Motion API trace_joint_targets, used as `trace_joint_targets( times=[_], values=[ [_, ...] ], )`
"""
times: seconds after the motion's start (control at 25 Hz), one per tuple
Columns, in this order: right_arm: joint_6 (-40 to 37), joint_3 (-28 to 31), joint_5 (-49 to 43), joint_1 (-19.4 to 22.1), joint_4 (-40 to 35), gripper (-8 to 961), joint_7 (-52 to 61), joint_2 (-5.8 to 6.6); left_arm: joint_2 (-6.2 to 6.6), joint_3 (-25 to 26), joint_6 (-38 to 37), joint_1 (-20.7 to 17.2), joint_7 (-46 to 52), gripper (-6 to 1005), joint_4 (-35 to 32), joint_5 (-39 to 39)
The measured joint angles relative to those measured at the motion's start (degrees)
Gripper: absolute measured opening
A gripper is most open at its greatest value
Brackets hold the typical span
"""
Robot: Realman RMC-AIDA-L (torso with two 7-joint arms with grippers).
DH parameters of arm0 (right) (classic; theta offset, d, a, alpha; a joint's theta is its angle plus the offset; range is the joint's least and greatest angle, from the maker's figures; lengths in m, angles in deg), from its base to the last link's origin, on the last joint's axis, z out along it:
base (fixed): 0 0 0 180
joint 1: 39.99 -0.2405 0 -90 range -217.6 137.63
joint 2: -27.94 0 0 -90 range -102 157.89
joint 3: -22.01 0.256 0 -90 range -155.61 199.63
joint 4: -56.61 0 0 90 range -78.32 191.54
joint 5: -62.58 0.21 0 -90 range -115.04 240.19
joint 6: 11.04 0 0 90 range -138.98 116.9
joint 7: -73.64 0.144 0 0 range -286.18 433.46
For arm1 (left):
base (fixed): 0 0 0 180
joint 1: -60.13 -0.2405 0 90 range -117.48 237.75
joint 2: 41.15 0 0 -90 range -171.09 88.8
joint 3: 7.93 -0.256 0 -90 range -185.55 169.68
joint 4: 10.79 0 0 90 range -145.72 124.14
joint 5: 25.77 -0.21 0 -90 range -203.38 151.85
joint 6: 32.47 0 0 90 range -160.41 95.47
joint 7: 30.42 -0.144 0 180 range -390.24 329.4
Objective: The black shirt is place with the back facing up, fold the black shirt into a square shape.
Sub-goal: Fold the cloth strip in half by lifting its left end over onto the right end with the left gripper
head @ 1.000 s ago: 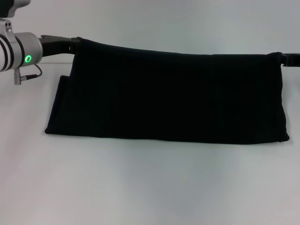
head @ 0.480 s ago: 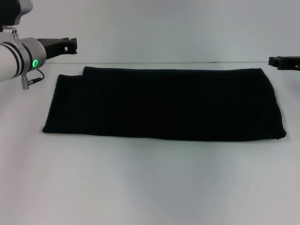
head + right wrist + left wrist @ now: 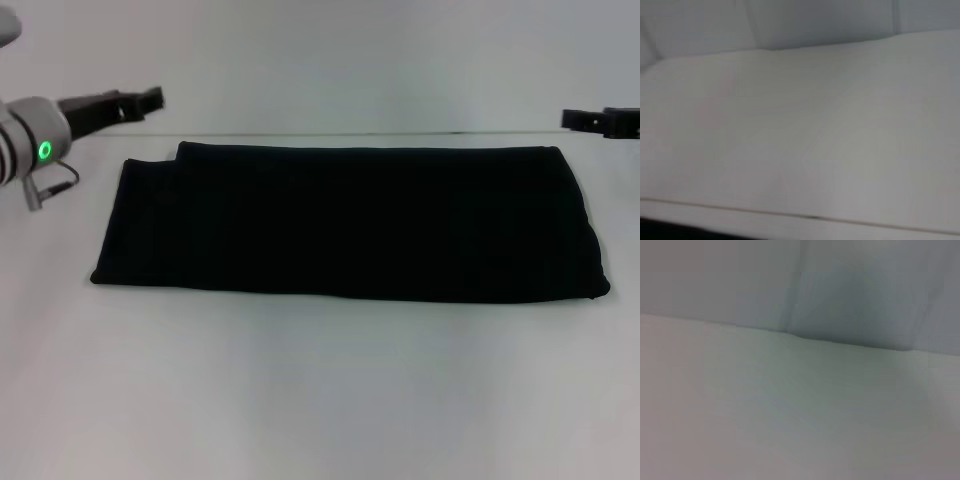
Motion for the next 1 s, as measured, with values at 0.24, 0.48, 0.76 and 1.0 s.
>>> trace_joint_targets(
  times=[0.24,0.48,0.76,1.0],
  values=[
    [-16.84,0.05,4.33,2.69,-1.42,746,0.0,0.69,0.86,-1.62,-24.4,-6.24,12.48,708,-5.46,-0.83],
    [-24.47,-0.19,4.56,3.2,-1.5,837,-2.38,0.61,0.69,-1.83,-38.06,-11.01,25.77,762,-9.65,-3.97],
    [-23.16,-0.23,4.5,2.91,-1.75,842,-2.52,0.5,0.74,-1.24,-39.59,-12.54,40.33,766,-10.49,-10.39],
    [-22.17,-0.72,4.46,2.02,-1.96,842,-2.4,0.27,1.03,-0.45,-39.61,-12.06,51.02,806,-10.5,-16.18]
  ],
)
